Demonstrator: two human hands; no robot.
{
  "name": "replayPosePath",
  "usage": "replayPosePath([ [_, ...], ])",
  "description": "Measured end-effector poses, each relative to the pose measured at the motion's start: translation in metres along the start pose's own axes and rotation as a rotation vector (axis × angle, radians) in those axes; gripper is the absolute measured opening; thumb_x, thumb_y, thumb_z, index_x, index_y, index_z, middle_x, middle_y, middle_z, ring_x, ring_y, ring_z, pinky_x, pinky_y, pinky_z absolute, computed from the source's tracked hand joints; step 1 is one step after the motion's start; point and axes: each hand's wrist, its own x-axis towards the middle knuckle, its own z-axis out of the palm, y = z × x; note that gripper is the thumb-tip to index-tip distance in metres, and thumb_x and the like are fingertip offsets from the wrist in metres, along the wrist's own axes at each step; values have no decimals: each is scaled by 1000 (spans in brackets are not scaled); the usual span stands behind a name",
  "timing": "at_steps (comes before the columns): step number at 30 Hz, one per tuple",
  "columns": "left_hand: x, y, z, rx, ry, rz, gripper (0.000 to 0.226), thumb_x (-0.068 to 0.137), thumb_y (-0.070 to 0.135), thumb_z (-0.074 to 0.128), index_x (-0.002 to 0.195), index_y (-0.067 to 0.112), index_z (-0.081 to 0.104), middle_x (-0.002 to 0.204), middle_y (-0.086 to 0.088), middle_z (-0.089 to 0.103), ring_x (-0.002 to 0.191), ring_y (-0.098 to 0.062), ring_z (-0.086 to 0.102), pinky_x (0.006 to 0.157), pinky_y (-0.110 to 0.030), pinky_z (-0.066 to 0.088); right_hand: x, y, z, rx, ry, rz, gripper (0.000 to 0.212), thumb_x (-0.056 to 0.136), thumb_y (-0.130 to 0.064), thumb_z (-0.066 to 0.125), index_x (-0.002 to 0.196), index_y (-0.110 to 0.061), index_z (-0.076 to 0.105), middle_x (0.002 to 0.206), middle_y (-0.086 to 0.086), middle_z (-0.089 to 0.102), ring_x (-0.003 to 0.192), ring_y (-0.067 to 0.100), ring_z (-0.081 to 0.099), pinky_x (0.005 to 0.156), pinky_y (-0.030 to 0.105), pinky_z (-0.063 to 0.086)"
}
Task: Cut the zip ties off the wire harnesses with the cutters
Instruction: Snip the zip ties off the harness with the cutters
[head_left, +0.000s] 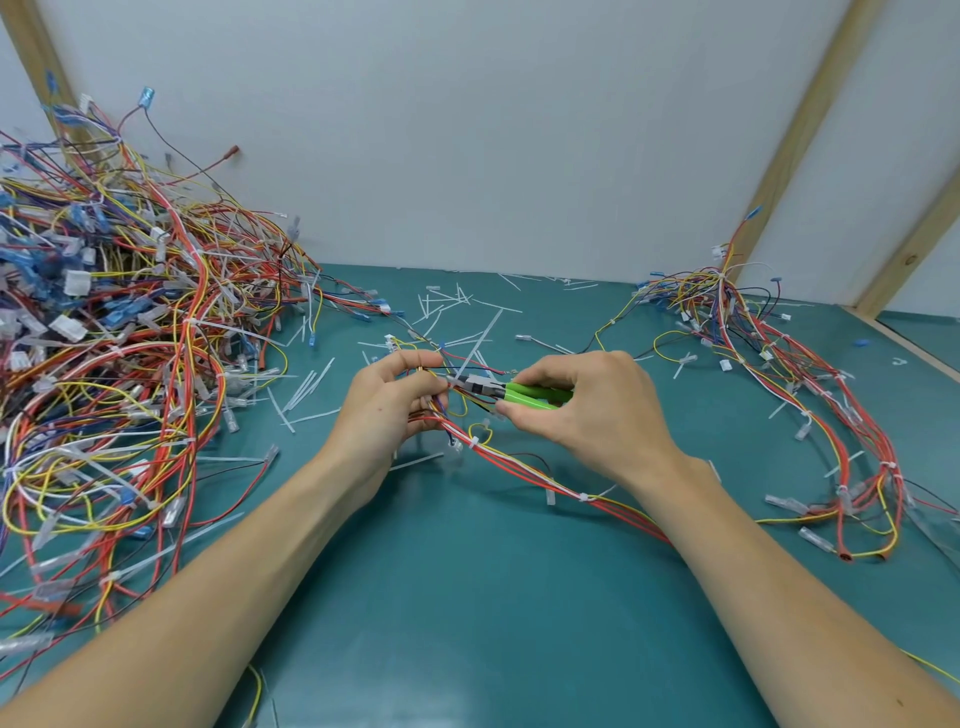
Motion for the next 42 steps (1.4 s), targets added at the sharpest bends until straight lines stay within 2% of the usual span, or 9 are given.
replayPosePath([
  [8,-2,-1,2,17,-23,6,20,92,-4,56,99,14,62,62,-4,62,52,-12,58,52,-19,50,0,-7,-1,-7,13,-11,17,76,-50,83,88,-38,82,73,-15,73,68,10,60,66,31,51],
  [18,-2,0,2,-18,-16,28,15,95,2,57,100,16,60,66,-4,65,56,-13,60,54,-20,51,-2,-3,7,136,112,84,24,82,-52,81,85,-29,75,76,-15,74,76,10,69,73,36,55],
  [23,-3,-3,3,40,-38,93,10,100,14,59,108,16,54,82,-2,75,59,-12,59,51,-22,47,0,-6,10,198,189,127,33,86,-60,67,89,-27,67,79,-15,71,79,9,67,76,39,55],
  [27,-4,-8,2,136,-75,173,17,100,15,60,113,15,49,95,0,78,61,-6,60,53,-13,44,-1,-8,12,259,194,182,33,92,-62,55,93,-29,58,81,-12,72,81,13,67,74,43,53],
  [30,-3,-10,3,160,-99,260,20,98,6,60,112,11,47,96,-2,78,64,-1,63,56,-10,45,0,-11,15,393,159,235,25,99,-54,55,93,-29,55,82,-12,75,72,6,64,71,43,53],
  [34,-1,-15,3,292,-125,364,26,97,7,63,114,17,47,78,11,71,63,-9,55,65,-13,46,-1,-16,18,592,74,335,21,102,-42,60,97,-22,58,86,-13,78,63,2,60,68,46,58],
  [37,0,-17,2,368,-129,425,39,97,9,65,126,27,47,79,10,70,66,-12,57,71,-21,50,-1,-15,21,688,52,409,16,95,-31,71,100,-18,61,76,-14,74,56,6,56,50,32,53],
  [39,-1,-17,3,358,-132,439,52,96,7,65,136,33,44,87,6,73,70,-16,61,75,-30,55,-1,-13,23,733,77,461,17,90,-22,75,100,-17,62,67,-15,69,53,7,55,47,25,49],
  [42,-1,-16,3,318,-124,448,67,96,5,65,145,39,36,94,6,76,73,-16,66,71,-26,56,2,-10,24,767,146,499,18,91,-10,69,99,-19,57,87,-11,77,61,6,57,51,30,52],
])
